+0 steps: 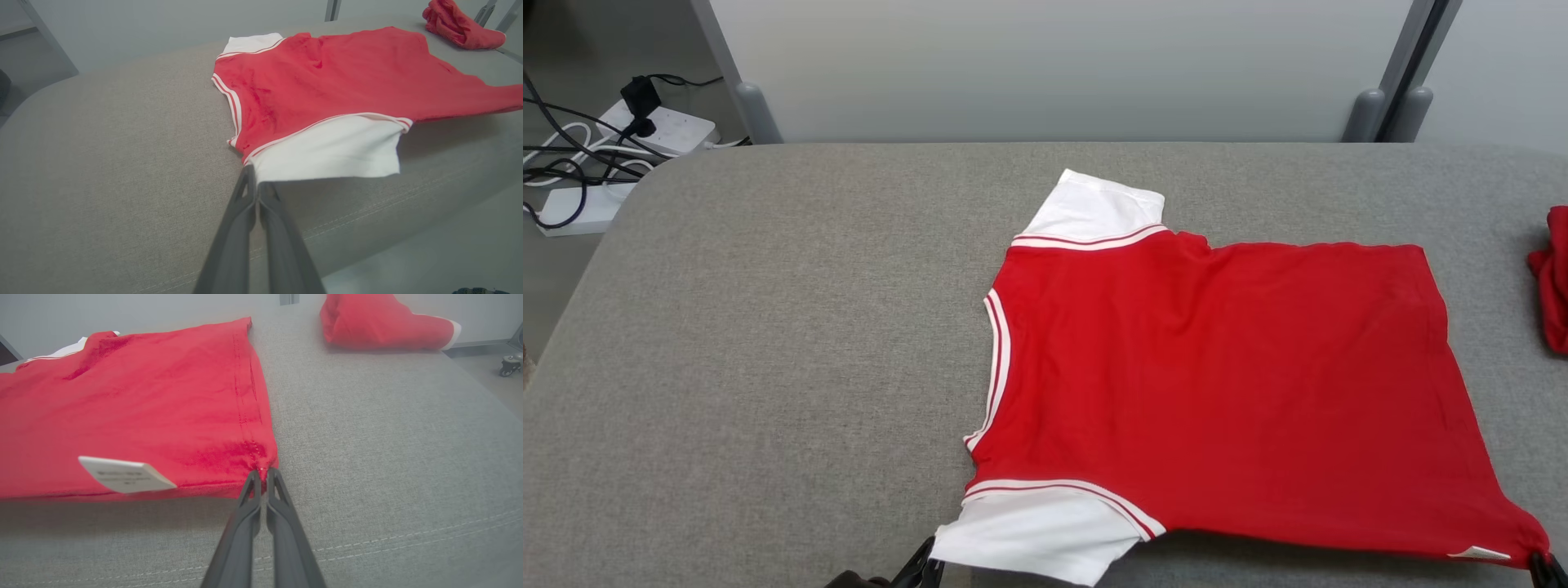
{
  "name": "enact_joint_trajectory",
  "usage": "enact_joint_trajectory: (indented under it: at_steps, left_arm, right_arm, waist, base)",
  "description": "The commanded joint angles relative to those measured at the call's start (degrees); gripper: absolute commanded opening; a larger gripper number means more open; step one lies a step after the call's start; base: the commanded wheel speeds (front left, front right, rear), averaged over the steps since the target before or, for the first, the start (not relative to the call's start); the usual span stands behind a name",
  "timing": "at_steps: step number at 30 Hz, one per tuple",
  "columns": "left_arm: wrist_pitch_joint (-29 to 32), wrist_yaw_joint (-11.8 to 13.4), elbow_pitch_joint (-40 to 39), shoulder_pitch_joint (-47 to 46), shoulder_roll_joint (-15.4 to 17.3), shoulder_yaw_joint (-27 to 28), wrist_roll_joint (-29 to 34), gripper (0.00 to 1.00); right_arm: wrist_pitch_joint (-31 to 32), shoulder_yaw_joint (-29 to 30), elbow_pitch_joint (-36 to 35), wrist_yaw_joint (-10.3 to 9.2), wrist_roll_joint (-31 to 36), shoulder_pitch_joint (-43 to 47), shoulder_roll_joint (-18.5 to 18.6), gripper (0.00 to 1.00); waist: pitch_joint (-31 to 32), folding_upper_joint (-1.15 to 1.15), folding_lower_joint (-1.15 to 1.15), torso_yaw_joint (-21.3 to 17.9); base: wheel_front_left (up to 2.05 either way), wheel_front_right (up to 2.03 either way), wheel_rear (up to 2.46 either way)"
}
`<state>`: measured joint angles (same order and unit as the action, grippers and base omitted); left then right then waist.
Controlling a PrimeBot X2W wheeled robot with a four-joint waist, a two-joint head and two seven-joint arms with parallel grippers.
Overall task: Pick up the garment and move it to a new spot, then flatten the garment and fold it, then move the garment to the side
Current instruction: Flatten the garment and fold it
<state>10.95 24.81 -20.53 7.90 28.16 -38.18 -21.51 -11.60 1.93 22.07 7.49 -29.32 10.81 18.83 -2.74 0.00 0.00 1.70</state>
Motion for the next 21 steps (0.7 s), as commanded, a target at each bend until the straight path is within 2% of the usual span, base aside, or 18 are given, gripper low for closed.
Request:
enact_joint_trajectory:
  at_steps: [1,4,9,17,21]
  left_arm:
    - [0.54,1.04,-3.27,-1.39,1.32,2.34,0.53,0.0]
    - [0.88,1.01,-4.25,-1.55,1.1,2.48,-0.04,0.0]
    - [-0.92,-1.5,0.24,-5.18,-1.55,2.73,-2.42,0.0]
    - [-5.36,-6.82,14.91,-16.06,-7.71,2.39,-4.1,0.0]
    - [-6.33,-8.18,18.77,-19.72,-9.08,2.41,-4.1,0.0]
  right_arm:
    - [0.33,0.11,-2.26,0.0,0.13,0.55,2.21,0.0]
    - [1.2,0.51,-3.22,0.0,0.27,0.5,1.69,0.0]
    - [3.5,0.11,-2.48,0.0,0.63,-3.17,0.51,0.0]
    - [7.21,0.25,7.51,0.0,3.01,-16.09,0.16,0.0]
    - [7.23,-0.13,10.79,0.0,3.44,-20.42,0.25,0.0]
  waist:
    - [-0.34,0.0,0.0,-0.37]
    - [-0.65,0.0,0.0,-0.84]
    - [-1.31,0.0,0.0,-1.76]
    - [-4.53,0.0,0.0,-1.81]
    - [-5.75,0.0,0.0,-1.35]
  base:
    - [0.0,0.0,0.0]
    - [0.0,0.0,0.0]
    - [0.0,0.0,0.0]
    - [0.0,0.0,0.0]
    - [0.0,0.0,0.0]
